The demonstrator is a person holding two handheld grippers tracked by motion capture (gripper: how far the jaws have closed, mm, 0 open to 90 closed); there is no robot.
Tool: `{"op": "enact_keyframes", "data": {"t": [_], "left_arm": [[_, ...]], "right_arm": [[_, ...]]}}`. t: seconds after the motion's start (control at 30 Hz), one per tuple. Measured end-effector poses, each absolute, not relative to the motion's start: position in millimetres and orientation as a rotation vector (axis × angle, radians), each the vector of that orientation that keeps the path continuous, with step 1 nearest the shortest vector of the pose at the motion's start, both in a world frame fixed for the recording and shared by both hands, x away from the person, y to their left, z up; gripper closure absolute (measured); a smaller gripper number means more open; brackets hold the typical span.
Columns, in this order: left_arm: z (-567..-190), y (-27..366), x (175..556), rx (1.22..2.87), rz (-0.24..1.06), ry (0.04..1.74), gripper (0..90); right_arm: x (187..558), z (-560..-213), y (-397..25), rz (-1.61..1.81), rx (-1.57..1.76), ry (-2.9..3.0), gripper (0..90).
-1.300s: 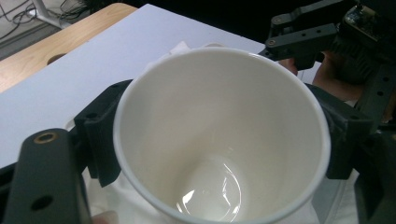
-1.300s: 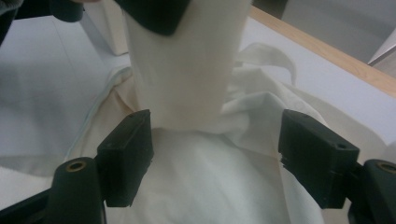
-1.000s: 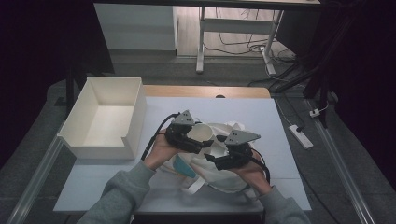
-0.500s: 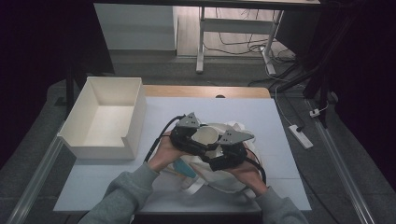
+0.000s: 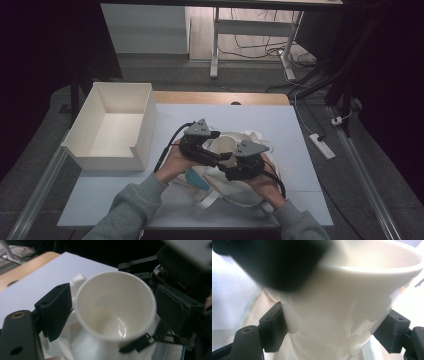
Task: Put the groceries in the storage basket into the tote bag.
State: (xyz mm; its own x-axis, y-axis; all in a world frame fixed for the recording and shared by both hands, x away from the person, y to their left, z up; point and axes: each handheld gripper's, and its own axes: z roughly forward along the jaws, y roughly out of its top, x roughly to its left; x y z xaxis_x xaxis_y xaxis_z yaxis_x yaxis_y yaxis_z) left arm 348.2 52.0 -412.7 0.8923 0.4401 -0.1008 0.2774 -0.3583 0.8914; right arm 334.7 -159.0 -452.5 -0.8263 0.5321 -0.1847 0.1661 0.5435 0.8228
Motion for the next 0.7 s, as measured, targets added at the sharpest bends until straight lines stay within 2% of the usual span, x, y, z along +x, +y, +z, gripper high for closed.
{"op": "enact_keyframes", "data": {"t": [0.17, 0.33, 0.5, 0.7], "left_arm": [[-405.2, 73.3, 351.8, 1.943, 0.244, 0.568, 16.3], [-409.2, 88.1, 361.1, 1.997, 0.34, 0.663, 17.1], [-414.6, 99.1, 369.8, 2.007, 0.395, 0.735, 17.6], [-417.5, 108.9, 375.3, 1.999, 0.399, 0.784, 18.0]], "right_arm": [[345.6, -454.5, -173.5, 1.164, 0.66, 2.318, 22.0], [352.1, -454.4, -184.0, 1.191, 0.742, 2.294, 22.1], [351.9, -460.8, -175.3, 1.19, 0.726, 2.321, 22.1], [356.6, -475.3, -161.4, 1.148, 0.707, 2.368, 22.1]]}}
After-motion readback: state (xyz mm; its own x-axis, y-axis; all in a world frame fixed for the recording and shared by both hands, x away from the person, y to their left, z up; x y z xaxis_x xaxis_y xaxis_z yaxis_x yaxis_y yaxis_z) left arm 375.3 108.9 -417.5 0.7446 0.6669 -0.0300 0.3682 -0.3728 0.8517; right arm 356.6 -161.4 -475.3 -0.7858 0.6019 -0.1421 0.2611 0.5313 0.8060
